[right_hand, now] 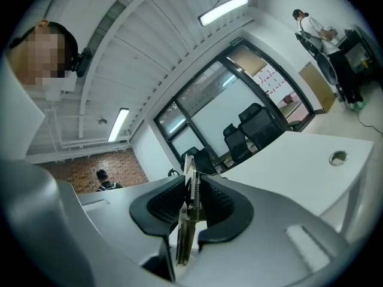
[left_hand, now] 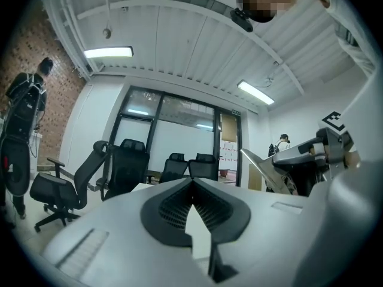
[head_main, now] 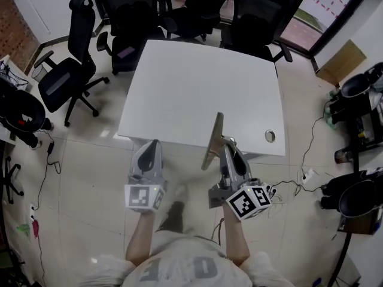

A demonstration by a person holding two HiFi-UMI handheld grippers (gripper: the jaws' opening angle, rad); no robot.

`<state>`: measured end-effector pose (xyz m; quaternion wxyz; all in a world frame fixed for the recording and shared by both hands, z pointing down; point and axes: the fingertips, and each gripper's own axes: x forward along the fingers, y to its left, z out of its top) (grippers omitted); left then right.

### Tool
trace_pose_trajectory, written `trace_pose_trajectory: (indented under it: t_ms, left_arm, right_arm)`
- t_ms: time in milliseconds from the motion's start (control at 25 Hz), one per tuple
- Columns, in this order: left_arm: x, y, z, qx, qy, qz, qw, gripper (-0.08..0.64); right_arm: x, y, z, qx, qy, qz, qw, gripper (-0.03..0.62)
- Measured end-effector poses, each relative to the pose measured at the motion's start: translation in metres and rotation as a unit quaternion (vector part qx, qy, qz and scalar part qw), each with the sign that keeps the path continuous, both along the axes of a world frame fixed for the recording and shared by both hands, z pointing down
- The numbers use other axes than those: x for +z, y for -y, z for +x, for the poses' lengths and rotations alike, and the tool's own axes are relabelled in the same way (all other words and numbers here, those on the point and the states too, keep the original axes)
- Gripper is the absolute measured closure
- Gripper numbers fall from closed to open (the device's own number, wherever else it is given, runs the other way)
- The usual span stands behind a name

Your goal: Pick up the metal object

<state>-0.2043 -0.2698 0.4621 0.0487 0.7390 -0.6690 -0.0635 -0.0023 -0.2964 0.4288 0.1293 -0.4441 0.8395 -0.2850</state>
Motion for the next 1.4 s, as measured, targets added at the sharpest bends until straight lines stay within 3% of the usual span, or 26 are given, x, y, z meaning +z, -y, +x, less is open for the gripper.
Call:
trace_pose_trajectory:
  t_ms: [240,360,440,560,680,760,1000,1400]
  left_arm:
    - [0.001,-0.102,0.06,0.044,0.003,0.023,0.9988,0.558]
    - [0.003,-0.175,0.102,0.065,-0.006,0.032,0.9974,0.558]
    - [0.006,-0.228,0.122,0.068,-0.011,0.019,0.9974,0.558]
    - [-0.004,-0.299,0.137,0.061,-0.016,-0.008,0.998,0.558]
    - [-0.037,-0.341,0.149,0.066,-0.007,-0.001,0.9978,0.558]
    - [-0.056,-0.351,0.159,0.073,0.001,0.016,0.9972,0.558]
    - [-0.074,-0.386,0.19,0.093,0.012,0.014,0.9955,0.558]
    - [-0.089,-0.408,0.193,0.09,-0.002,0.039,0.9952,0.558]
  right_arm:
    - [0.02,-0.129,0.032,0.01,0.012,0.023,1.0,0.499]
    - [0.038,-0.206,0.071,0.023,0.036,0.012,0.999,0.499]
    - [0.04,-0.256,0.091,0.028,0.04,-0.004,0.999,0.499]
    - [0.026,-0.322,0.11,0.026,0.029,-0.016,0.999,0.5]
    - [-0.007,-0.374,0.125,0.027,0.025,0.004,0.999,0.5]
    - [-0.023,-0.387,0.131,0.031,0.032,0.023,0.999,0.5]
    - [-0.041,-0.42,0.137,0.027,0.035,0.037,0.998,0.5]
    - [-0.047,-0.443,0.146,0.018,0.051,0.038,0.998,0.5]
